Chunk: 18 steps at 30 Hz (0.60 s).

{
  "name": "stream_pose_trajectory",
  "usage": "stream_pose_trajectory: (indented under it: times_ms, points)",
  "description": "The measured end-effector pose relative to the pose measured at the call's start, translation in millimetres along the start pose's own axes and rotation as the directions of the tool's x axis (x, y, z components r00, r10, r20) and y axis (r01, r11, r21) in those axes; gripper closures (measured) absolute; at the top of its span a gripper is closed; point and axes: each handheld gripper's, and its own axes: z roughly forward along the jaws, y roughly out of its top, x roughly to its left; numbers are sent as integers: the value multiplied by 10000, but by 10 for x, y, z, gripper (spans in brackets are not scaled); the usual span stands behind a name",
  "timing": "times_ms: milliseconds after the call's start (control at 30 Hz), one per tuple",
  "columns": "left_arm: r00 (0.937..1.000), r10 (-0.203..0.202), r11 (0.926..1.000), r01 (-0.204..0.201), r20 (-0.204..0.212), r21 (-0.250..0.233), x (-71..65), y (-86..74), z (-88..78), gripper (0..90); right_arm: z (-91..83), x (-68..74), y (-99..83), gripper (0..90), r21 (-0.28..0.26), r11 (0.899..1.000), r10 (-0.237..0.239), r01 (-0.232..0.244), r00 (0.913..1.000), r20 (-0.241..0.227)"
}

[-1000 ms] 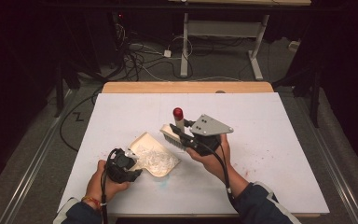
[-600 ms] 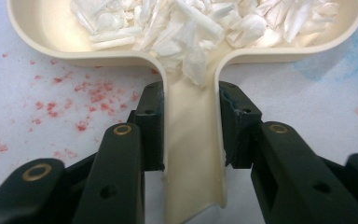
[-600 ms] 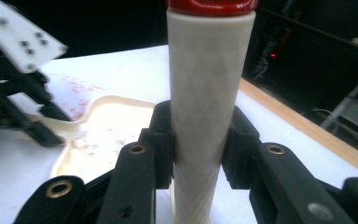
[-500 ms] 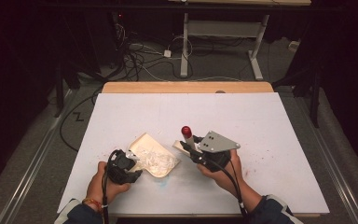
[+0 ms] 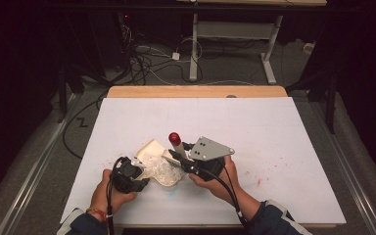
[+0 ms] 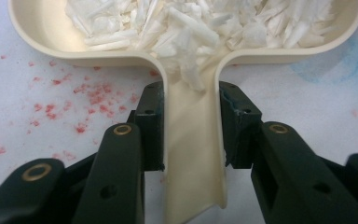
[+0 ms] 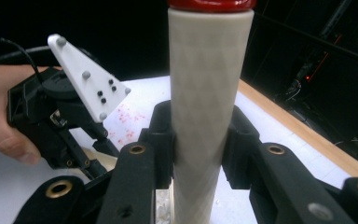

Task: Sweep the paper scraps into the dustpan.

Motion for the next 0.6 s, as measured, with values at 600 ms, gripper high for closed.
stream_pose_trajectory:
  times_ms: [600]
  points:
    - [9999,-52,10000,51,121,53,21,0,2,635,67,-257,115,700,-125,9999,21,-13,9980,640]
